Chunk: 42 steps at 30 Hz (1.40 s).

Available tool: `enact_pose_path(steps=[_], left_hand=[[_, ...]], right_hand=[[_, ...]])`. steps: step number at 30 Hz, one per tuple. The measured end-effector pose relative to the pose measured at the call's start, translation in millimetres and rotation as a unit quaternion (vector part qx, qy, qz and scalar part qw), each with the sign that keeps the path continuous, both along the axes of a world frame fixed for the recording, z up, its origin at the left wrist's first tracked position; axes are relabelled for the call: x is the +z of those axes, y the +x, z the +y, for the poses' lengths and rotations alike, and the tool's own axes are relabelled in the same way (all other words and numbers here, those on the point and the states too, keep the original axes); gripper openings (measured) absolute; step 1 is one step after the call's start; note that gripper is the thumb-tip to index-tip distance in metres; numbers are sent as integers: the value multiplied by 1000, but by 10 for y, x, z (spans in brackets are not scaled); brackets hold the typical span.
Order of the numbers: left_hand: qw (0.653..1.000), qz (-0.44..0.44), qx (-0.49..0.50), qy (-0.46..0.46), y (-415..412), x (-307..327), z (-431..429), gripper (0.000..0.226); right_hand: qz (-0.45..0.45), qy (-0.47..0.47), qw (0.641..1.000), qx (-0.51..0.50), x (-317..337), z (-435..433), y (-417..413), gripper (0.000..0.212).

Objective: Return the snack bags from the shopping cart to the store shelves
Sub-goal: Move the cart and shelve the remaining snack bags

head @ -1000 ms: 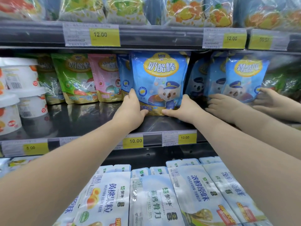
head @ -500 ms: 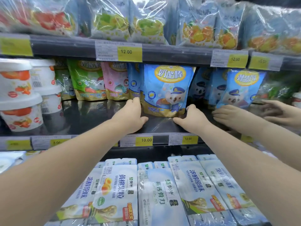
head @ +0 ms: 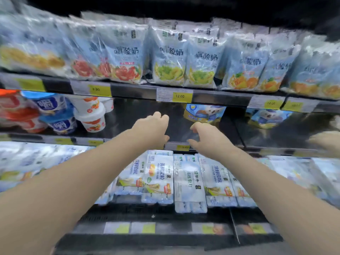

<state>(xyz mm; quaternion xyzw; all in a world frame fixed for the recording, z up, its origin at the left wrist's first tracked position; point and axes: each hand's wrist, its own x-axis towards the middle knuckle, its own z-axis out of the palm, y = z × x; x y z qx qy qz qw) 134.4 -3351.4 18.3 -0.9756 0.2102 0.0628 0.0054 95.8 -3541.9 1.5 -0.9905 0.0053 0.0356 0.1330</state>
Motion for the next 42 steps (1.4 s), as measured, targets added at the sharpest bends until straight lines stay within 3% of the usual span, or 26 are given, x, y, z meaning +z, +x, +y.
enact_pose_path(steps=[4, 10, 17, 23, 30, 42], left_hand=[[999, 36, 15, 23, -305, 626, 330, 55], [998, 50, 45, 13, -682, 1520, 910, 56], [994, 19, 99, -31, -1258, 2008, 1548, 60], [983, 28, 175, -49, -1791, 2118, 2018, 60], [947, 74, 306, -62, -2657, 1869, 2650, 62], [913, 120, 384, -66, -3626, 1399, 3994, 57]], right_hand=[[38, 1, 998, 53, 647, 353, -303, 51], [31, 80, 993, 76, 1614, 796, -651, 53], [15, 107, 986, 127, 2106, 1290, -970, 53], [20, 110, 970, 217, 2216, 1767, -1105, 47], [75, 147, 927, 338, 1937, 2508, -1428, 46], [159, 126, 892, 404, 1453, 3917, -2093, 45]])
